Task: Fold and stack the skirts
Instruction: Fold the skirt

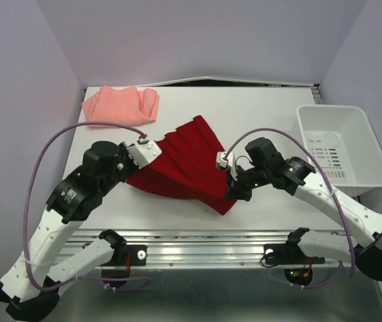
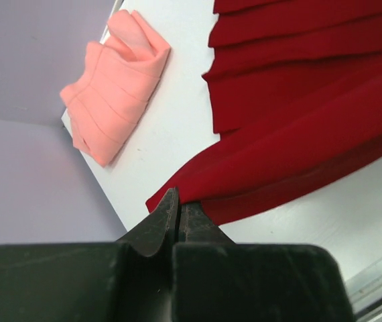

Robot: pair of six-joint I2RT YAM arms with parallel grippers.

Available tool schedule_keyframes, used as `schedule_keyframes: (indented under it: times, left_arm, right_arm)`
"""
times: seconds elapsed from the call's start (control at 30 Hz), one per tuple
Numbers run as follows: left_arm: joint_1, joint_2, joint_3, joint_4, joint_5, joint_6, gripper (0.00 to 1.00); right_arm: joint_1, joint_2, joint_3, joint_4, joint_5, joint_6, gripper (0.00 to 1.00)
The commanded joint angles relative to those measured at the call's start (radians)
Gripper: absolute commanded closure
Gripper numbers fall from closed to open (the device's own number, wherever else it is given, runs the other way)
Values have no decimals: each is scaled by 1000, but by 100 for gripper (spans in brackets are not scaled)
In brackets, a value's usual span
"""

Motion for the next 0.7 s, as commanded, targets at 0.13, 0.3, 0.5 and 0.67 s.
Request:
schedule_keyframes:
  times: [0.13,0.3,0.5,0.67]
  left_arm:
    - [9,234,82,360,-62,38,100]
    - [9,359,131,471,-56,41,100]
    - [8,506,220,585,-37,46,100]
    - [8,578,273,612,-8,43,100]
  right_arm:
    - [-53,-53,-58,25,43,172,99]
    - [-94,-66,-88,77,66,231,99]
    - [-246,-7,-91,74,-18,208,99]
    - [-320,23,-100,72,-61,189,99]
